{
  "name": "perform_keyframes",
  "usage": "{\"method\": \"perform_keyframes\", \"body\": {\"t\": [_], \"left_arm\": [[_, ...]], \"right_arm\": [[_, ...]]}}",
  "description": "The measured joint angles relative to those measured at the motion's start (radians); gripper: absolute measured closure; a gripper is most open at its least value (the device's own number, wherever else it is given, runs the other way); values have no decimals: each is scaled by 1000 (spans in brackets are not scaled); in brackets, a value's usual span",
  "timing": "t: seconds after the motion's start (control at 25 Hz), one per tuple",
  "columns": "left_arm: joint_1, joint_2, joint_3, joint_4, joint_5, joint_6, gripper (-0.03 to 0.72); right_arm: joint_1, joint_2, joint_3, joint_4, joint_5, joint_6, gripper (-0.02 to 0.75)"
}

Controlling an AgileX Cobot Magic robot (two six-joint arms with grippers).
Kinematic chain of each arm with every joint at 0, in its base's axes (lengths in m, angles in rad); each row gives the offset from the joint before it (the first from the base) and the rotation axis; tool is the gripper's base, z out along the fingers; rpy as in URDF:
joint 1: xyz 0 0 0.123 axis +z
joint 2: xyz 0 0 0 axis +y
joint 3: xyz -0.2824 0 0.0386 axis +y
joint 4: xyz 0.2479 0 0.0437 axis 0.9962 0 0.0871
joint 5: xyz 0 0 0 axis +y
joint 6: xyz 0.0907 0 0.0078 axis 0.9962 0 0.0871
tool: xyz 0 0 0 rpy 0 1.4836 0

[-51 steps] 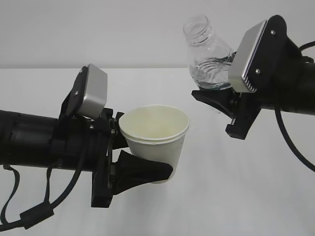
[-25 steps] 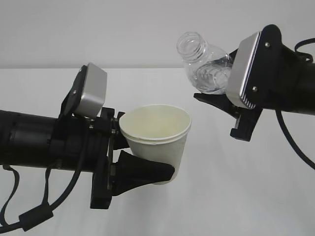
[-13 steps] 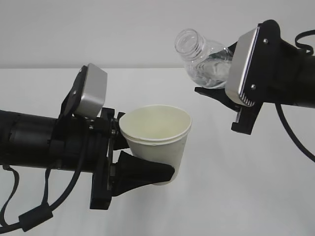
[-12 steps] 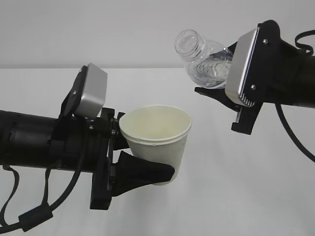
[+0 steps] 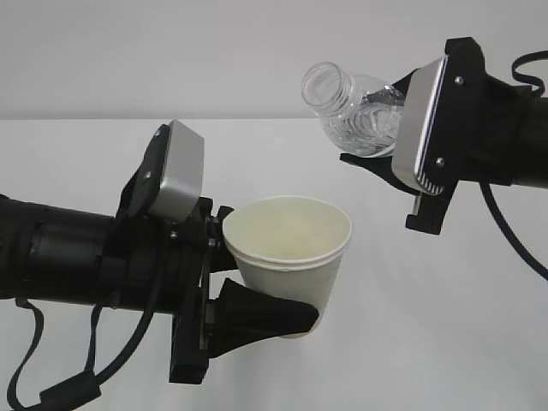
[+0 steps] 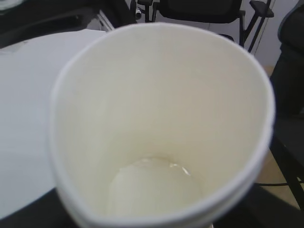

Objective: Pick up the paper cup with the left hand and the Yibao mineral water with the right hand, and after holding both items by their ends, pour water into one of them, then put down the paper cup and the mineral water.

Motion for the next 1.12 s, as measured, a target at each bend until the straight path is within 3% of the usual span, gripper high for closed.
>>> {"method": "perform_keyframes", "body": {"t": [0.4,1.12], "left_arm": [[0,0,-1,-62,10,14,249],[0,0,-1,-63,50,25,251]], "right_arm": [[0,0,0,0,0,-50,321],[0,0,0,0,0,-155,321]]}}
